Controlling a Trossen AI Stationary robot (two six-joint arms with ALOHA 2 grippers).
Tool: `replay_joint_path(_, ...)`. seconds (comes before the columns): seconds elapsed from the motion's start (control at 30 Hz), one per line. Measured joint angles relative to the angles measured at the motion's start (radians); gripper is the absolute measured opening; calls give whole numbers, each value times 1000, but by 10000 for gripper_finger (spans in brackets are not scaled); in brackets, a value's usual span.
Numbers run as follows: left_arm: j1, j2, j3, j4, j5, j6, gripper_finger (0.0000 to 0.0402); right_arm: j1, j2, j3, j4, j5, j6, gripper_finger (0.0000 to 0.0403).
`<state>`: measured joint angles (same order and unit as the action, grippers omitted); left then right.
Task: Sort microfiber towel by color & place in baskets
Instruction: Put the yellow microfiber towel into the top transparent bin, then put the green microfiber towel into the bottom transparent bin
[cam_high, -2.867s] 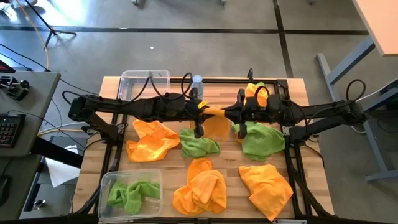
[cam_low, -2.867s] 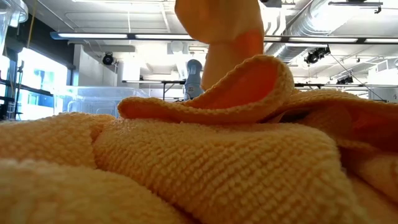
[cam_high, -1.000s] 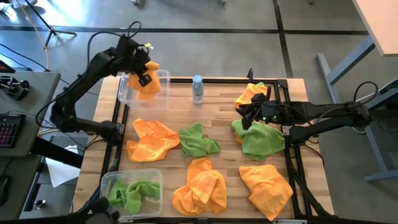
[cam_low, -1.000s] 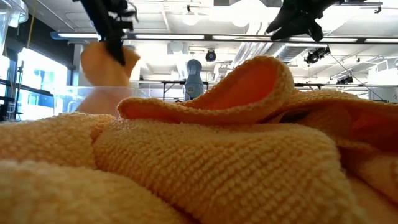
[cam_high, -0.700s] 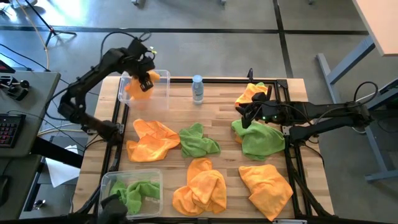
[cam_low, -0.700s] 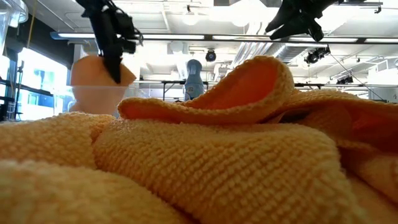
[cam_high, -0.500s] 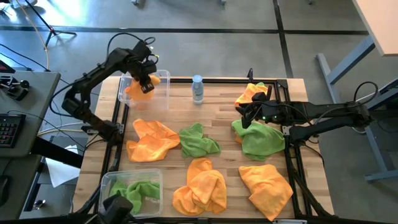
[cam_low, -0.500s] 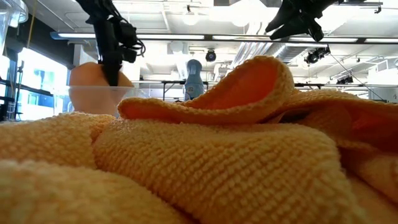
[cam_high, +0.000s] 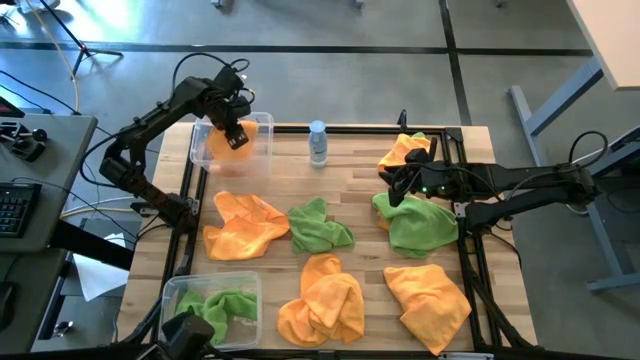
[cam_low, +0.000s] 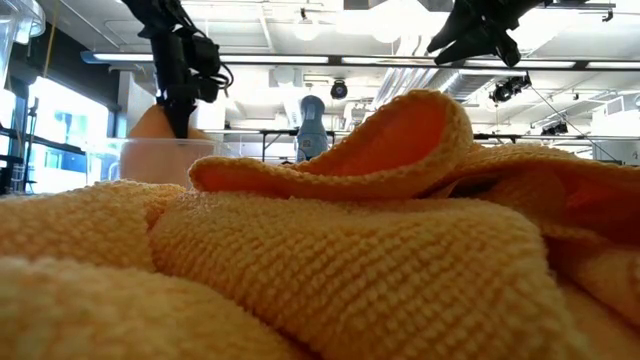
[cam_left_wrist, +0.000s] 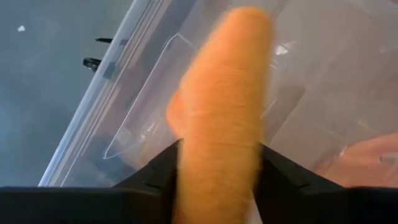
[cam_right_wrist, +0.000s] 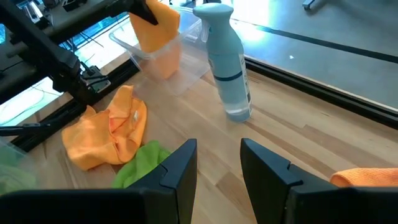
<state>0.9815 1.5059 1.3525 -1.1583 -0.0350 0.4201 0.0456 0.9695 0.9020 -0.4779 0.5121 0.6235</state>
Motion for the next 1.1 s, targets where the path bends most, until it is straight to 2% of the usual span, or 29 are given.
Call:
replay_joint_path(0.27, -30, 0, 1, -21, 5, -26, 179, 0, 0, 0, -15, -4, -3, 117)
replay_joint_path(0.33, -62, 0, 2, -60, 36, 12, 179, 0, 0, 0, -15, -4, -3, 117)
replay_joint_path(0.37, -78, 0, 2, -76, 17, 52, 179, 0, 0, 0, -16, -4, -3, 117)
replay_joint_path(0.47, -103, -1, 2, 3, -262, 13, 179, 0, 0, 0, -16, -4, -3, 117)
replay_joint_path(0.5, -99, -1, 5, 27, -301, -15, 179, 0, 0, 0, -16, -4, -3, 117)
replay_joint_path(0.53, -95, 0, 18, 12, -251, -20, 179, 0, 0, 0, -16, -4, -3, 117)
replay_joint_path(0.6, -86, -3, 40, -66, -11, 37, 179, 0, 0, 0, -16, -4, -2, 117)
replay_joint_path(0.63, -90, -3, 46, -79, 38, 56, 179, 0, 0, 0, -16, -4, 0, 117)
replay_joint_path(0.67, -95, -3, 48, -63, 3, 42, 179, 0, 0, 0, -16, -4, 0, 117)
replay_joint_path(0.73, -87, 0, 48, -17, -159, -36, 179, 0, 0, 0, -17, -4, 2, 117)
replay_joint_path(0.77, -76, 0, 51, -12, -169, -56, 179, 0, 0, 0, -17, -4, 3, 117)
replay_joint_path(0.87, -44, -20, 64, -110, 111, 26, 177, 0, 0, 0, -17, -4, 5, 117)
replay_joint_path(0.9, -45, -23, 64, -100, 93, 29, 175, 0, 0, 0, -17, -4, 5, 117)
replay_joint_path(0.97, -41, -19, 64, -36, -61, -52, 172, 0, 0, 0, -16, -3, 5, 117)
replay_joint_path(1.0, -29, -16, 64, -26, -81, -83, 170, 0, 0, 0, -17, -3, 5, 117)
replay_joint_path(1.1, -1, -45, 70, -88, 120, -6, 164, 0, 0, 0, -17, -3, 2, 117)
